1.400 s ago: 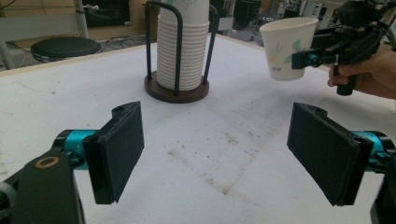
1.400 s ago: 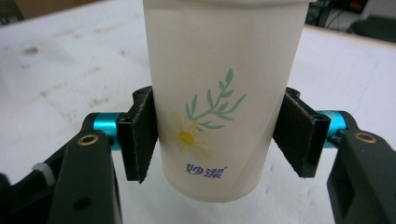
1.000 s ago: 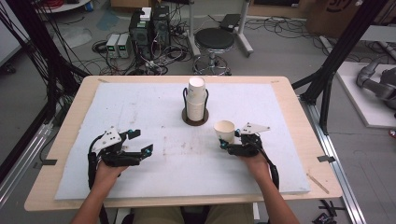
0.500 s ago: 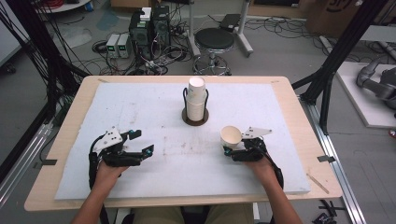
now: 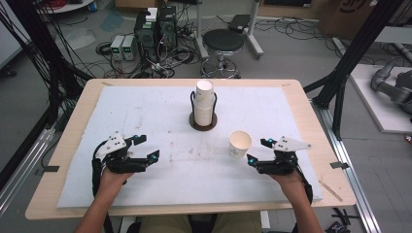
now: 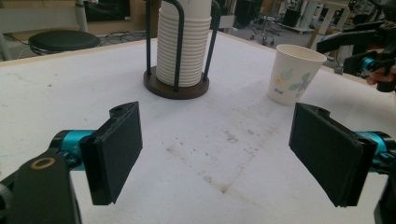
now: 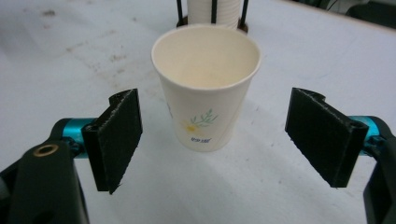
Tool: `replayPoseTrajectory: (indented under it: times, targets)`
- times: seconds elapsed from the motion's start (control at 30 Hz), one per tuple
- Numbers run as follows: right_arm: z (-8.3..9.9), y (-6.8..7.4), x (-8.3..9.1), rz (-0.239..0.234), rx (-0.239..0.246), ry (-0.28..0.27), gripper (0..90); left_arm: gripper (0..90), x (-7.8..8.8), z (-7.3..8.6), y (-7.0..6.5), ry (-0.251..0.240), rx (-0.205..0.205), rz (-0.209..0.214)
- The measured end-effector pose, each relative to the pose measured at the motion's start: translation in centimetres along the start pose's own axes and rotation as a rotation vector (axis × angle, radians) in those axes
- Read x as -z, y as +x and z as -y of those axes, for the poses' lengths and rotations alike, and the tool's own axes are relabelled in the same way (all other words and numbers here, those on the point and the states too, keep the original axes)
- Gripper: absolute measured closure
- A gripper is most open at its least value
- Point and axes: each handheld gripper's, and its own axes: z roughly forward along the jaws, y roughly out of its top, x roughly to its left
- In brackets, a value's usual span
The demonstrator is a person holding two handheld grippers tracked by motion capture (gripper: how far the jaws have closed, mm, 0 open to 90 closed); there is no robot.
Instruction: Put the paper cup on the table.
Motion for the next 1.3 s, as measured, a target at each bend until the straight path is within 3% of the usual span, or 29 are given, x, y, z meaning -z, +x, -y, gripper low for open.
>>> replayPoseTrajectory:
  times: [0.17,0.63,0.87,1.3]
  targets:
    - [-0.3,-0.2,2.1,0.031,0.003,-0.074,19.2,16.7,0.3,-0.2,-0.1,-0.030,-0.001,-0.001]
    - [0.1,-0.3,4.3,0.067,-0.011,-0.098,19.3,16.8,1.6,-0.3,-0.2,-0.052,-0.012,-0.029]
    - [-0.2,-0.1,4.4,0.068,0.007,-0.105,19.3,16.9,2.0,-0.3,-0.5,-0.059,-0.017,-0.029]
    - [0.3,-0.2,4.2,0.060,-0.008,-0.090,19.3,16.9,1.5,-0.2,-0.3,-0.052,-0.013,-0.021]
